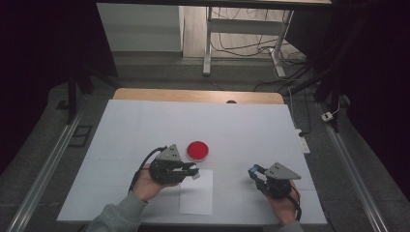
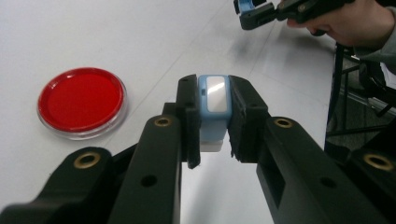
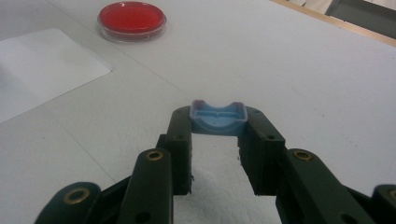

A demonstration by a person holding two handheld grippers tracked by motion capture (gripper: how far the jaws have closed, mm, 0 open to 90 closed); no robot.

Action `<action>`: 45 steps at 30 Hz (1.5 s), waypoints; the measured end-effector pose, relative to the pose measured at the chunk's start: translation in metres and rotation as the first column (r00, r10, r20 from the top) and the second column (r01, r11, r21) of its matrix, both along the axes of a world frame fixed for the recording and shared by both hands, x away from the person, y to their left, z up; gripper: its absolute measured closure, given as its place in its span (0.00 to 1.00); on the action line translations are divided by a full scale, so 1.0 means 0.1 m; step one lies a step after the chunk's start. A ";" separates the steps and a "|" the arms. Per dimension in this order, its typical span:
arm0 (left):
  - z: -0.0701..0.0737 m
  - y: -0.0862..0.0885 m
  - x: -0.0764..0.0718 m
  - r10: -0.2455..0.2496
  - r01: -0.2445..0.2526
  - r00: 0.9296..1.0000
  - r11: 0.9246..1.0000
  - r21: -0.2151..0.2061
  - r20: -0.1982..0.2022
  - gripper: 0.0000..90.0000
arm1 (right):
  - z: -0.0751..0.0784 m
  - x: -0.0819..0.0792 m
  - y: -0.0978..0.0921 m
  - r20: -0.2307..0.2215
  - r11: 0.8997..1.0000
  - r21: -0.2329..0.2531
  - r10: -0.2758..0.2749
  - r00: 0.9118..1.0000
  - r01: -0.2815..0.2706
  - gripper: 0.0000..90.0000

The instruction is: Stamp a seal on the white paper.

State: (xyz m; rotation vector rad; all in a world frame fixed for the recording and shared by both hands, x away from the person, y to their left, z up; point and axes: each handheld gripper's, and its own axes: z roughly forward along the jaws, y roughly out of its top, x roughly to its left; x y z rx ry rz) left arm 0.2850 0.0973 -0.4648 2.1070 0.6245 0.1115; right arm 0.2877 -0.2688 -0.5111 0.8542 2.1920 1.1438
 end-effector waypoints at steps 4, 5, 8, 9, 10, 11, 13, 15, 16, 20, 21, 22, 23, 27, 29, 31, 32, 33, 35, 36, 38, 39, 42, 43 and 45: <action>-0.05 -0.02 -0.01 -0.005 0.005 1.000 1.000 0.020 0.000 0.83 | 0.00 0.00 0.00 0.001 1.000 0.000 0.000 1.000 0.000 0.73; -0.07 -0.03 -0.01 -0.008 0.008 1.000 1.000 0.024 -0.003 0.83 | 0.00 0.00 0.00 0.001 1.000 -0.001 -0.001 1.000 0.001 0.73; -0.10 -0.05 -0.02 -0.012 0.012 1.000 0.999 0.030 -0.008 0.83 | 0.00 0.00 0.00 0.000 1.000 0.001 -0.003 1.000 0.003 0.73; -0.11 -0.05 -0.02 -0.013 0.013 1.000 0.999 0.034 -0.009 0.83 | 0.00 0.00 0.00 0.000 1.000 0.001 -0.003 1.000 0.003 0.73; -0.12 -0.05 -0.02 -0.013 0.013 1.000 0.999 0.034 -0.010 0.83 | 0.00 0.00 0.00 0.000 1.000 0.001 -0.003 1.000 0.003 0.73; -0.13 -0.05 -0.02 -0.011 0.011 1.000 0.999 0.034 -0.013 0.83 | 0.00 0.00 0.00 0.000 1.000 0.004 -0.002 1.000 0.002 0.73; -0.15 -0.06 -0.01 -0.008 0.009 1.000 0.999 0.037 -0.016 0.83 | -0.01 0.01 0.00 -0.002 1.000 0.007 -0.002 1.000 0.002 0.73; -0.18 -0.07 0.00 -0.010 0.011 1.000 0.999 0.045 -0.022 0.83 | -0.01 0.01 0.00 -0.003 1.000 0.002 -0.003 1.000 0.003 0.73; -0.20 -0.08 0.00 -0.012 0.014 1.000 0.999 0.050 -0.027 0.83 | -0.01 0.01 0.00 -0.003 1.000 0.004 -0.001 1.000 0.001 0.73; -0.23 -0.11 0.00 -0.017 0.019 0.999 0.998 0.064 -0.031 0.83 | -0.01 0.00 0.00 -0.003 1.000 0.007 -0.002 1.000 0.002 0.73; -0.24 -0.11 0.00 -0.020 0.021 0.999 0.998 0.066 -0.030 0.83 | -0.01 0.01 0.00 -0.001 1.000 0.005 0.000 1.000 0.000 0.73; -0.24 -0.12 -0.01 -0.019 0.021 0.999 0.998 0.066 -0.031 0.83 | -0.01 0.00 0.00 -0.002 1.000 0.004 -0.001 1.000 0.001 0.73; -0.25 -0.12 -0.01 -0.019 0.021 0.999 0.997 0.068 -0.030 0.83 | -0.01 0.00 0.00 -0.002 1.000 0.003 0.000 1.000 0.000 0.73; -0.29 -0.17 -0.02 -0.022 0.025 0.999 0.996 0.089 -0.025 0.83 | -0.01 0.01 0.00 -0.004 1.000 0.004 -0.001 1.000 0.001 0.73; -0.30 -0.18 -0.02 -0.031 0.033 0.999 0.995 0.098 -0.024 0.83 | -0.01 0.01 0.00 -0.004 1.000 0.003 -0.002 1.000 0.002 0.73; -0.32 -0.19 -0.02 -0.033 0.035 0.999 0.994 0.103 -0.024 0.83 | -0.01 0.01 0.00 -0.004 1.000 0.002 -0.002 1.000 0.002 0.73; -0.32 -0.20 -0.02 -0.033 0.035 0.999 0.994 0.105 -0.023 0.83 | -0.01 0.01 0.00 -0.004 1.000 0.002 -0.001 1.000 0.001 0.73; -0.33 -0.20 -0.02 -0.033 0.035 0.999 0.993 0.108 -0.021 0.83 | -0.01 0.00 0.00 -0.005 1.000 0.002 -0.002 1.000 0.002 0.73; -0.34 -0.20 -0.02 -0.032 0.034 0.999 0.993 0.113 -0.022 0.83 | -0.01 0.00 0.00 -0.004 1.000 0.004 -0.001 1.000 0.001 0.73; -0.35 -0.21 -0.02 -0.031 0.034 0.999 0.993 0.114 -0.023 0.83 | -0.01 0.00 0.00 -0.005 1.000 0.001 -0.003 1.000 0.003 0.73; -0.36 -0.21 -0.02 -0.033 0.036 0.999 0.992 0.119 -0.022 0.83 | -0.01 0.01 0.00 -0.005 1.000 0.001 -0.003 1.000 0.003 0.73; -0.36 -0.21 -0.02 -0.035 0.037 0.999 0.992 0.120 -0.023 0.83 | -0.01 0.01 0.00 -0.005 1.000 0.001 -0.002 1.000 0.002 0.73; -0.37 -0.22 -0.02 -0.037 0.039 0.999 0.992 0.124 -0.023 0.83 | -0.01 0.01 0.00 -0.005 1.000 0.001 -0.002 1.000 0.002 0.73; -0.37 -0.22 -0.02 -0.037 0.040 0.999 0.991 0.125 -0.023 0.83 | -0.01 0.01 0.00 -0.005 1.000 0.001 -0.003 1.000 0.003 0.73; -0.38 -0.23 -0.03 -0.033 0.036 0.999 0.992 0.122 -0.024 0.83 | -0.01 0.01 0.00 -0.006 1.000 0.002 -0.003 1.000 0.003 0.73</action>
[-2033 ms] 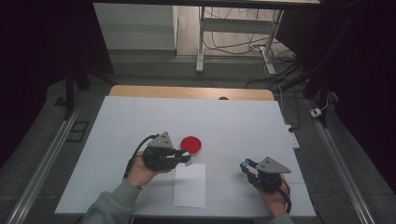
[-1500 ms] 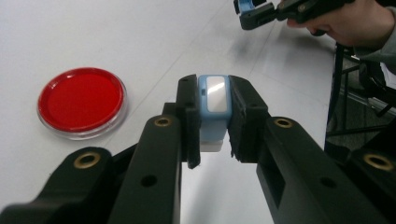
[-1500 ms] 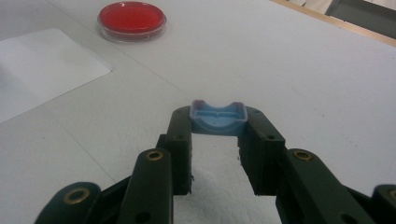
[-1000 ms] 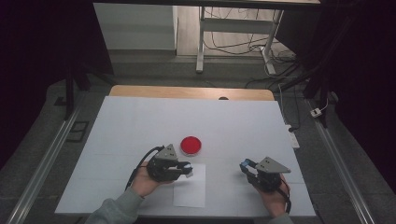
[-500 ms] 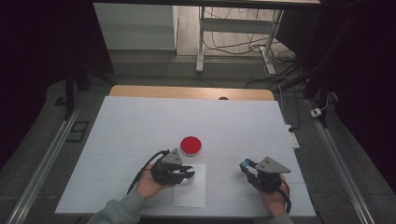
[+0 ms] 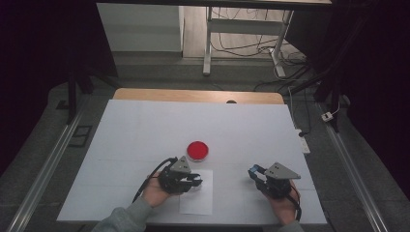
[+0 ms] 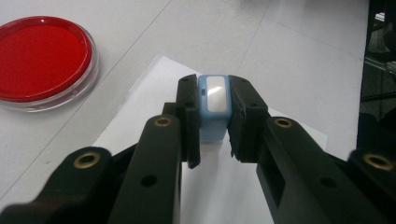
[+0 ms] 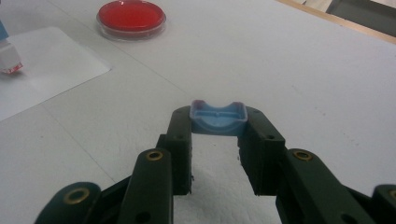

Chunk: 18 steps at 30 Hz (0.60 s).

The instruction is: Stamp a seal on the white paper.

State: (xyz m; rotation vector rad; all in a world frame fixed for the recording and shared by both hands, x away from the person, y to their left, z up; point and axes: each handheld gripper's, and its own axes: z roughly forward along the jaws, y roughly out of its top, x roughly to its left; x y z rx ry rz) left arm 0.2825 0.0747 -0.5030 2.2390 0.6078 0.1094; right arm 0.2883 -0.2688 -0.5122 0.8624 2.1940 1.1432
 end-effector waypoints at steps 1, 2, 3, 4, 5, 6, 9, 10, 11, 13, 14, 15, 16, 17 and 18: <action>0.00 0.00 0.00 -0.002 0.002 1.000 1.000 0.002 0.001 0.83 | 0.00 0.00 0.00 0.000 1.000 0.000 0.001 1.000 -0.001 0.73; -0.01 0.00 0.00 -0.003 0.003 1.000 1.000 0.003 0.001 0.83 | 0.00 0.00 0.00 0.000 1.000 0.001 0.002 1.000 -0.002 0.73; -0.01 -0.01 0.00 -0.002 0.002 1.000 1.000 0.005 0.001 0.83 | 0.00 0.00 0.00 0.000 1.000 0.002 0.002 1.000 -0.002 0.73; -0.01 -0.01 0.00 -0.002 0.002 1.000 1.000 0.007 0.001 0.83 | 0.00 0.00 0.00 0.000 1.000 0.001 0.002 1.000 -0.002 0.73; -0.02 -0.01 0.00 -0.002 0.002 1.000 1.000 0.008 0.001 0.83 | 0.00 0.00 0.00 0.000 1.000 0.000 0.001 1.000 -0.001 0.73; -0.02 -0.01 0.00 -0.004 0.004 1.000 1.000 0.012 0.002 0.83 | 0.00 0.00 0.00 0.000 1.000 -0.001 0.001 1.000 -0.001 0.73; -0.03 -0.01 0.00 0.000 0.000 1.000 1.000 0.014 0.003 0.83 | 0.00 0.00 0.00 0.000 1.000 -0.001 0.001 1.000 -0.001 0.73; -0.03 -0.02 0.00 -0.002 0.001 1.000 1.000 0.016 0.003 0.83 | 0.00 0.00 0.00 0.000 1.000 -0.002 0.001 1.000 -0.001 0.73; -0.03 -0.02 0.00 -0.004 0.004 1.000 1.000 0.021 0.004 0.83 | 0.00 0.00 0.00 0.000 1.000 -0.001 0.001 1.000 -0.001 0.73; -0.03 -0.02 0.00 -0.006 0.006 1.000 1.000 0.025 0.005 0.83 | 0.00 0.00 0.00 0.000 1.000 -0.001 0.000 1.000 0.000 0.73; -0.03 -0.02 0.00 -0.006 0.006 1.000 1.000 0.027 0.005 0.83 | 0.00 0.00 0.00 0.000 1.000 -0.001 0.001 1.000 -0.001 0.73; -0.04 -0.02 0.00 -0.006 0.006 1.000 1.000 0.030 0.004 0.83 | 0.00 0.00 0.00 0.000 1.000 -0.001 0.001 1.000 -0.001 0.73; -0.04 -0.02 0.00 -0.008 0.008 1.000 0.999 0.032 0.004 0.83 | 0.00 0.00 0.00 0.000 1.000 -0.002 0.001 1.000 -0.001 0.73; -0.05 -0.02 0.00 -0.008 0.007 1.000 1.000 0.030 0.004 0.83 | 0.00 0.00 0.00 0.000 1.000 -0.001 0.001 1.000 -0.001 0.73; -0.05 -0.02 0.00 -0.007 0.007 1.000 1.000 0.030 0.004 0.83 | 0.00 0.00 0.00 0.000 1.000 -0.001 0.001 1.000 -0.001 0.73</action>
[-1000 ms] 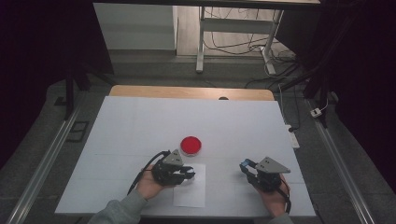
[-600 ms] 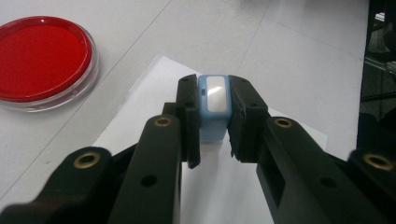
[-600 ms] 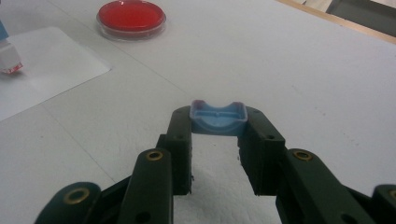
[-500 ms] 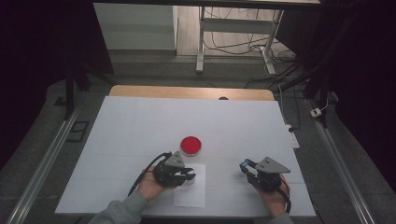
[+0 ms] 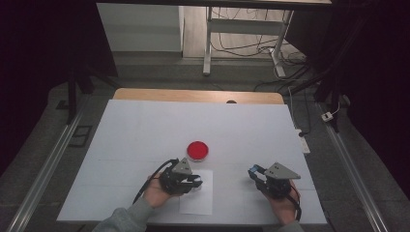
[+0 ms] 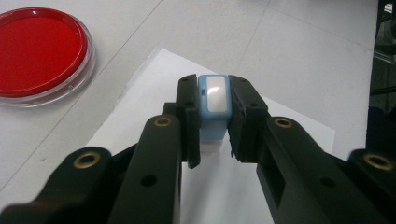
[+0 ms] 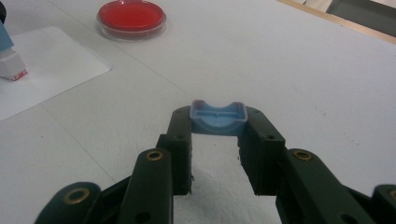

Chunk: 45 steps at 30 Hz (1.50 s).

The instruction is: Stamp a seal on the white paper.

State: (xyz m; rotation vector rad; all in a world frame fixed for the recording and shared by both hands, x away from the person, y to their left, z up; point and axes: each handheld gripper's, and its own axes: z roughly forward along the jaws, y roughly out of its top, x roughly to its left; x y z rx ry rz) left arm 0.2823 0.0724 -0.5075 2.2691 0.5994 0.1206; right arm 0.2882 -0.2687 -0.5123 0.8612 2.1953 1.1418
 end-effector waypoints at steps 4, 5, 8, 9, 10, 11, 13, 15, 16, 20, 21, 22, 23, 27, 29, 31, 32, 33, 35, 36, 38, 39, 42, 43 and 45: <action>0.00 0.00 0.00 -0.001 0.001 1.000 1.000 0.001 -0.001 0.83 | 0.00 0.00 0.00 0.000 1.000 0.000 0.000 1.000 0.000 0.73; 0.00 0.00 0.00 -0.002 0.002 1.000 1.000 0.003 -0.002 0.83 | 0.00 0.00 0.00 0.000 1.000 0.000 0.000 1.000 0.000 0.73; 0.00 0.00 0.00 -0.002 0.002 1.000 1.000 0.005 -0.006 0.83 | 0.00 0.00 0.00 0.000 1.000 -0.002 0.001 1.000 -0.001 0.73; 0.00 0.00 0.00 -0.002 0.002 1.000 1.000 0.006 -0.005 0.83 | 0.00 0.00 0.00 -0.001 1.000 -0.002 0.001 1.000 -0.001 0.73; 0.00 0.00 0.00 -0.002 0.003 1.000 1.000 0.008 -0.005 0.83 | 0.00 0.00 0.00 0.000 1.000 -0.001 0.000 1.000 0.000 0.73; 0.00 0.00 0.00 -0.002 0.002 1.000 1.000 0.009 -0.006 0.83 | 0.00 0.00 0.00 0.000 1.000 0.000 0.000 1.000 0.000 0.73; 0.00 0.00 0.00 -0.003 0.003 1.000 1.000 0.014 -0.005 0.84 | 0.00 0.00 0.00 0.000 1.000 -0.001 0.001 1.000 -0.001 0.73; 0.00 0.00 -0.01 -0.003 0.003 1.000 1.000 0.021 -0.003 0.84 | 0.00 0.00 0.00 0.001 1.000 -0.001 0.001 1.000 -0.001 0.73; 0.00 -0.01 -0.01 -0.004 0.004 1.000 1.000 0.025 -0.003 0.84 | 0.00 0.00 0.00 0.000 1.000 -0.001 0.001 1.000 -0.001 0.73; 0.00 -0.03 -0.02 -0.008 0.008 1.000 0.999 0.051 0.005 0.84 | 0.00 0.00 0.00 0.000 1.000 -0.005 0.000 1.000 0.000 0.73; 0.00 -0.04 -0.02 -0.011 0.011 1.000 0.998 0.056 0.007 0.84 | 0.00 0.00 0.00 0.000 1.000 -0.002 0.002 1.000 -0.002 0.73; 0.00 -0.04 -0.02 -0.013 0.012 1.000 0.998 0.062 0.008 0.84 | 0.00 0.00 0.00 0.000 1.000 -0.003 0.002 1.000 -0.002 0.73; 0.00 -0.04 -0.02 -0.016 0.015 1.000 0.997 0.069 0.008 0.84 | 0.00 0.00 0.00 0.001 1.000 -0.001 0.002 1.000 -0.002 0.73; 0.00 -0.05 -0.02 -0.016 0.015 1.000 0.997 0.073 0.006 0.84 | 0.00 0.00 0.01 0.001 1.000 -0.005 0.001 1.000 -0.001 0.73; 0.00 -0.05 -0.03 -0.017 0.016 1.000 0.997 0.080 0.013 0.84 | 0.00 0.00 0.01 0.001 1.000 -0.004 0.003 1.000 -0.003 0.73; 0.00 -0.05 -0.03 -0.016 0.015 1.000 0.996 0.082 0.014 0.84 | 0.00 0.00 0.01 0.002 1.000 -0.003 0.002 1.000 -0.002 0.73; -0.01 -0.05 -0.03 -0.016 0.015 1.000 0.997 0.081 0.013 0.84 | 0.00 0.00 0.01 0.003 1.000 -0.005 0.002 1.000 -0.002 0.73; -0.01 -0.05 -0.03 -0.018 0.016 1.000 0.996 0.082 0.013 0.84 | 0.00 0.00 0.01 0.003 1.000 -0.004 0.003 1.000 -0.003 0.73; -0.01 -0.05 -0.03 -0.017 0.015 1.000 0.996 0.084 0.014 0.84 | 0.00 0.00 0.01 -0.001 1.000 -0.006 0.000 1.000 0.000 0.73; -0.01 -0.05 -0.04 -0.016 0.015 1.000 0.996 0.086 0.016 0.84 | 0.00 0.00 0.01 0.003 1.000 -0.006 0.000 1.000 0.000 0.73; -0.01 -0.06 -0.05 -0.016 0.014 1.000 0.996 0.089 0.022 0.84 | 0.00 -0.01 0.01 -0.001 1.000 -0.007 0.002 1.000 -0.002 0.73; -0.01 -0.06 -0.05 -0.017 0.015 1.000 0.996 0.089 0.023 0.84 | 0.00 0.00 0.01 0.001 1.000 -0.008 0.004 1.000 -0.004 0.73; -0.01 -0.06 -0.04 -0.015 0.014 1.000 0.996 0.090 0.021 0.84 | 0.00 0.00 0.01 0.001 1.000 -0.009 0.002 1.000 -0.002 0.73; -0.01 -0.06 -0.04 -0.016 0.014 1.000 0.996 0.091 0.022 0.84 | 0.00 -0.01 0.01 0.002 1.000 -0.010 0.001 1.000 -0.001 0.73; -0.01 -0.06 -0.05 -0.018 0.016 1.000 0.995 0.095 0.024 0.84 | 0.00 -0.01 0.02 0.002 1.000 -0.010 -0.001 1.000 0.001 0.73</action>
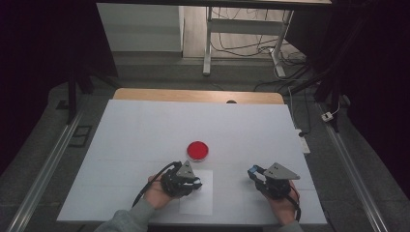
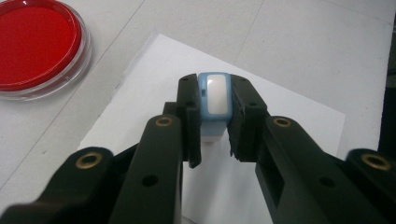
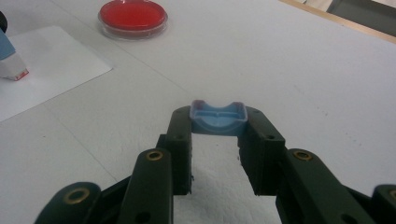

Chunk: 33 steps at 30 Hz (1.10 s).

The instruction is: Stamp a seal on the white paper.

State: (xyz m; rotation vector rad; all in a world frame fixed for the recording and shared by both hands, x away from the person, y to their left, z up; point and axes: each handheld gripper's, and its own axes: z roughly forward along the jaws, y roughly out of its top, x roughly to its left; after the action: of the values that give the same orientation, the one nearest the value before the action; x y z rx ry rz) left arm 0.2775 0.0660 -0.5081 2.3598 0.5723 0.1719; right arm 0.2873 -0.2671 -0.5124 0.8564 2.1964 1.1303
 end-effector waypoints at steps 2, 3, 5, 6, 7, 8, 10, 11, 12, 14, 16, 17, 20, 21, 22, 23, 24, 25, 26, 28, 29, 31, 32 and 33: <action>0.00 0.00 0.00 0.000 0.000 1.000 1.000 0.000 0.000 0.84 | 0.00 0.00 0.00 -0.001 1.000 0.003 0.003 1.000 -0.003 0.73; 0.00 0.00 0.00 0.000 0.000 1.000 1.000 0.002 0.001 0.84 | 0.00 0.00 0.00 -0.002 1.000 0.002 0.003 1.000 -0.003 0.73; 0.00 0.00 0.00 -0.001 0.001 1.000 1.000 0.004 0.002 0.84 | 0.00 0.00 0.00 -0.002 1.000 0.001 0.003 1.000 -0.003 0.73; 0.00 -0.01 0.00 -0.001 0.001 1.000 1.000 0.006 0.003 0.84 | 0.00 -0.01 0.01 -0.003 1.000 0.002 0.003 1.000 -0.003 0.73; 0.00 -0.01 -0.01 -0.001 0.001 1.000 1.000 0.007 0.003 0.84 | 0.00 0.00 0.01 -0.002 1.000 0.001 0.003 1.000 -0.003 0.73; 0.00 -0.01 0.00 -0.002 0.002 1.000 1.000 0.007 0.003 0.84 | 0.00 0.00 0.01 -0.002 1.000 0.002 0.003 1.000 -0.003 0.73; 0.00 0.00 0.00 -0.001 0.001 1.000 1.000 0.004 0.001 0.84 | 0.00 0.00 0.00 -0.002 1.000 0.002 0.003 1.000 -0.003 0.73; 0.00 0.00 0.00 0.001 -0.001 1.000 1.000 0.002 0.000 0.84 | 0.00 0.00 0.00 -0.002 1.000 0.002 0.003 1.000 -0.003 0.73; 0.00 0.00 0.00 0.001 -0.001 1.000 1.000 0.003 0.001 0.84 | 0.00 0.00 0.00 -0.002 1.000 0.001 0.003 1.000 -0.003 0.73; 0.00 0.00 -0.01 0.002 -0.002 1.000 1.000 0.001 0.002 0.84 | 0.00 -0.01 0.00 -0.002 1.000 0.000 0.000 1.000 0.000 0.73; -0.01 0.00 0.00 0.004 -0.004 1.000 1.000 -0.003 0.001 0.84 | 0.00 -0.01 0.00 -0.002 1.000 0.001 -0.001 1.000 0.001 0.73; -0.01 0.01 -0.01 0.005 -0.005 1.000 1.000 -0.005 0.001 0.84 | 0.00 -0.01 0.01 -0.003 1.000 0.003 0.001 1.000 -0.001 0.73; -0.01 0.01 -0.01 0.004 -0.004 1.000 1.000 -0.006 0.004 0.84 | 0.00 -0.01 0.01 -0.003 1.000 0.002 0.003 1.000 -0.003 0.73; -0.01 0.01 -0.01 0.003 -0.003 1.000 1.000 -0.007 0.003 0.84 | 0.00 -0.01 0.01 -0.003 1.000 0.002 0.004 1.000 -0.004 0.73; -0.01 0.01 -0.01 0.004 -0.004 1.000 1.000 -0.007 0.003 0.84 | 0.00 0.00 0.01 -0.003 1.000 0.002 0.004 1.000 -0.004 0.73; -0.01 0.01 -0.01 0.004 -0.004 1.000 1.000 -0.007 0.003 0.84 | 0.00 0.00 0.01 -0.003 1.000 0.002 0.004 1.000 -0.004 0.73; -0.01 0.01 -0.01 0.004 -0.004 1.000 1.000 -0.007 0.003 0.84 | 0.00 0.00 0.01 -0.003 1.000 0.001 0.004 1.000 -0.004 0.73; -0.01 0.01 -0.01 0.004 -0.004 1.000 1.000 -0.007 0.003 0.84 | 0.00 0.00 0.01 -0.003 1.000 0.002 0.003 1.000 -0.003 0.73; -0.01 0.01 -0.01 0.005 -0.004 1.000 1.000 -0.007 0.002 0.84 | 0.00 0.00 0.01 -0.003 1.000 0.002 0.003 1.000 -0.003 0.73; -0.01 0.01 -0.01 0.004 -0.004 1.000 1.000 -0.006 0.003 0.84 | 0.00 0.00 0.00 -0.003 1.000 0.003 0.003 1.000 -0.003 0.73; -0.01 0.00 -0.02 0.006 -0.006 1.000 1.000 -0.006 0.006 0.84 | 0.00 0.00 0.00 -0.002 1.000 0.003 0.003 1.000 -0.003 0.73; -0.01 0.00 -0.02 0.007 -0.007 1.000 1.000 -0.005 0.007 0.84 | 0.00 0.00 0.00 -0.002 1.000 0.002 0.003 1.000 -0.003 0.73; -0.01 0.00 -0.02 0.007 -0.007 1.000 1.000 -0.004 0.007 0.84 | 0.00 0.00 0.00 -0.002 1.000 0.002 0.003 1.000 -0.003 0.73; -0.01 0.01 -0.02 0.006 -0.006 1.000 1.000 -0.006 0.005 0.84 | 0.00 0.00 0.00 -0.003 1.000 0.001 0.002 1.000 -0.002 0.73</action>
State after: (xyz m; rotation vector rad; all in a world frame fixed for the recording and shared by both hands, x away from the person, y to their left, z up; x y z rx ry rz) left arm 0.2760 0.0666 -0.5092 2.3515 0.5764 0.1787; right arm 0.2868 -0.2667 -0.5123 0.8569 2.1992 1.1325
